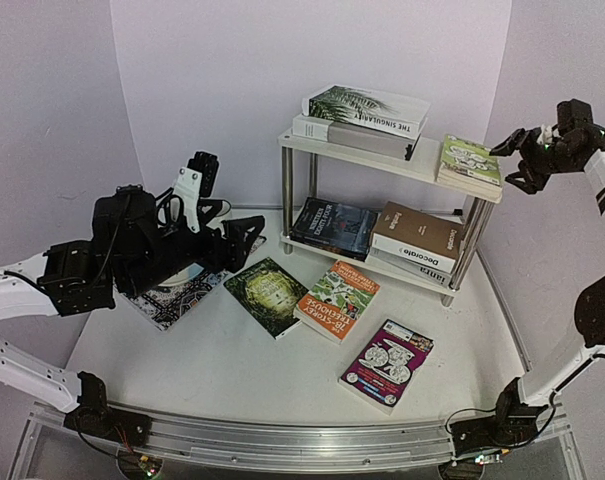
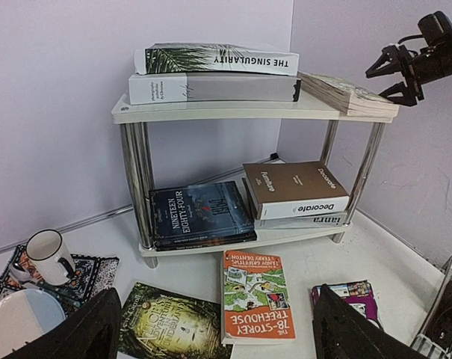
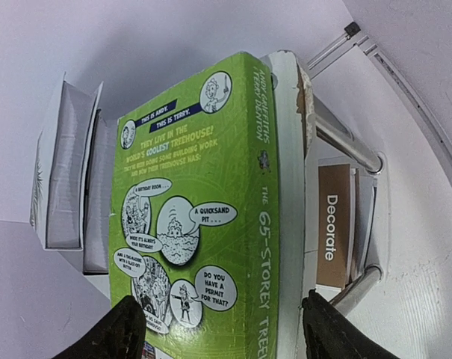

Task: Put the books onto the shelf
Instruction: Place the book on the shelf, then adjust the book pile on the shelf.

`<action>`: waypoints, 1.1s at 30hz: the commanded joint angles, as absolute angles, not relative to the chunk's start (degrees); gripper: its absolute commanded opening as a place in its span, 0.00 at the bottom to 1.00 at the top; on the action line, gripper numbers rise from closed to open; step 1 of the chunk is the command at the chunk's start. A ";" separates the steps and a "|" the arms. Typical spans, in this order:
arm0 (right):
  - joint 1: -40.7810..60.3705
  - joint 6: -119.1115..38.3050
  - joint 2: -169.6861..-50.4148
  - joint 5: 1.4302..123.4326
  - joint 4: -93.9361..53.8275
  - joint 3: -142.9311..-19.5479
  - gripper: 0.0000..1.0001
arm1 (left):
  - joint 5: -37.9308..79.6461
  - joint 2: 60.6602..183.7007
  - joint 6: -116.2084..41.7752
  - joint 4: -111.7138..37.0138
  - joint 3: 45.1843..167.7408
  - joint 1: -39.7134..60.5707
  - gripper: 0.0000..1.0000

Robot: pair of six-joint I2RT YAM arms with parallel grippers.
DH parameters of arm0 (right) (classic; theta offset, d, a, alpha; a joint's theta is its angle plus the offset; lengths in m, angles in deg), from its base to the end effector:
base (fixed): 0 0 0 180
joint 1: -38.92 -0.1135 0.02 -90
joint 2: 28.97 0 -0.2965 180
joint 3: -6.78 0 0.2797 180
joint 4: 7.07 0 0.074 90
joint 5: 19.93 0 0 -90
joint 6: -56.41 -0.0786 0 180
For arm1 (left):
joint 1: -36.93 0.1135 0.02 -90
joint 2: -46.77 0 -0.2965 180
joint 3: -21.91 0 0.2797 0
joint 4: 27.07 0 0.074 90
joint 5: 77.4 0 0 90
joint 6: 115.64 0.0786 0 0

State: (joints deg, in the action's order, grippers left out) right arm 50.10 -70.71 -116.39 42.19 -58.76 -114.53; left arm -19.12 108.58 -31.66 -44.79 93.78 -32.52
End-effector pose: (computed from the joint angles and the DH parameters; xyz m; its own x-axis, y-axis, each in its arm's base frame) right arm 0.3754 -0.0367 0.5218 -0.3993 0.6227 -0.6729 -0.0306 0.7245 0.6886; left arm 0.1422 -0.2617 0.4049 -0.1109 0.0416 -0.9930 0.6053 0.7953 -0.0342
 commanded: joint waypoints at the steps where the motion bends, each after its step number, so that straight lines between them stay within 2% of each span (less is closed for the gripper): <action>1: 49.88 -66.12 -117.13 42.27 -59.09 -120.12 0.68 | -20.75 109.69 -31.54 -41.92 94.59 -32.47 0.90; 7: 48.41 -65.64 -120.25 39.56 -54.96 -124.94 0.62 | -21.51 111.65 -33.66 -41.44 96.72 -29.24 0.90; 11: 45.08 -68.28 -122.63 38.20 -50.31 -125.30 0.59 | -11.27 113.84 -37.01 -39.50 100.04 -18.92 0.90; 19: 34.65 -71.84 -123.20 41.15 -38.72 -120.41 0.56 | 4.24 126.90 -36.98 -34.63 114.62 -7.39 0.89; 28: 30.23 -72.31 -123.74 42.99 -33.94 -117.21 0.56 | 26.00 142.41 -42.61 -33.01 133.39 4.55 0.91; 33: 29.19 -71.93 -123.77 44.76 -32.31 -116.23 0.57 | 32.53 149.26 -45.34 -30.85 140.61 8.53 0.93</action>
